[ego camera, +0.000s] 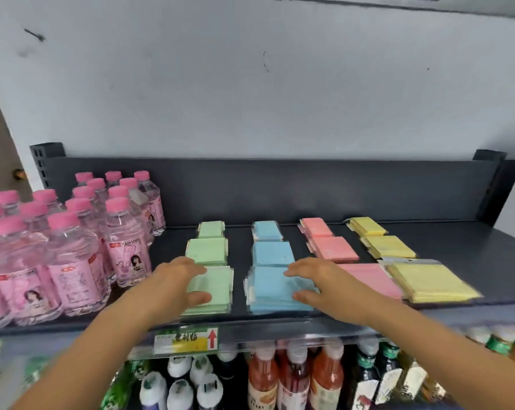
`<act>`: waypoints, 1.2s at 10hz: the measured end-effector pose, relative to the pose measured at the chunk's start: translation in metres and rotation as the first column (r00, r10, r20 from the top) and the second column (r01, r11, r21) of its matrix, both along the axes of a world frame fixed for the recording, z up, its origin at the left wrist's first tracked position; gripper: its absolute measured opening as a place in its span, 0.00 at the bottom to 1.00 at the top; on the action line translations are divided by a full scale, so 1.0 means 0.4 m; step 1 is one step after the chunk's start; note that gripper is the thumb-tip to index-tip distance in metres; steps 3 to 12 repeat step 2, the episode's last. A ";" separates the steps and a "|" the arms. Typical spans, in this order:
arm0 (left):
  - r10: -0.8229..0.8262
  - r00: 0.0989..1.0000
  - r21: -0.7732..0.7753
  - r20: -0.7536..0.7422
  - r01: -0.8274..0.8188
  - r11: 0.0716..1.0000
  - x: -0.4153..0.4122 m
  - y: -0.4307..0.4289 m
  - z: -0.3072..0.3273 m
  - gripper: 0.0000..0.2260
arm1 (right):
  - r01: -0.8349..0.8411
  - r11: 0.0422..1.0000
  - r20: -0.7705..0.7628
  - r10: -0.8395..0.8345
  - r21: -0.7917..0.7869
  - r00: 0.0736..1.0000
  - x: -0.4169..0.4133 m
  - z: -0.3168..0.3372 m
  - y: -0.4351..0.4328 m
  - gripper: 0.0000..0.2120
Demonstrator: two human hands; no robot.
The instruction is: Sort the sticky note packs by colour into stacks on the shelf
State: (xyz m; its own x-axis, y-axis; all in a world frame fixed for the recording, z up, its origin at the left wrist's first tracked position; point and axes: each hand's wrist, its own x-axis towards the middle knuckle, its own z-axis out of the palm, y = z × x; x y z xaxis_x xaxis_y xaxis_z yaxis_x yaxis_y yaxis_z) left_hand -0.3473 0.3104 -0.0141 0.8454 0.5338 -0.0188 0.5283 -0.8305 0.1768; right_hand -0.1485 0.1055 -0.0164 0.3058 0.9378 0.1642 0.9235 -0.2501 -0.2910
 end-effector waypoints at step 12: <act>0.156 0.977 0.081 0.143 -0.169 0.982 -0.004 -0.087 -0.035 0.21 | -0.049 0.973 -0.073 0.067 0.224 0.995 0.011 -0.007 -0.125 0.18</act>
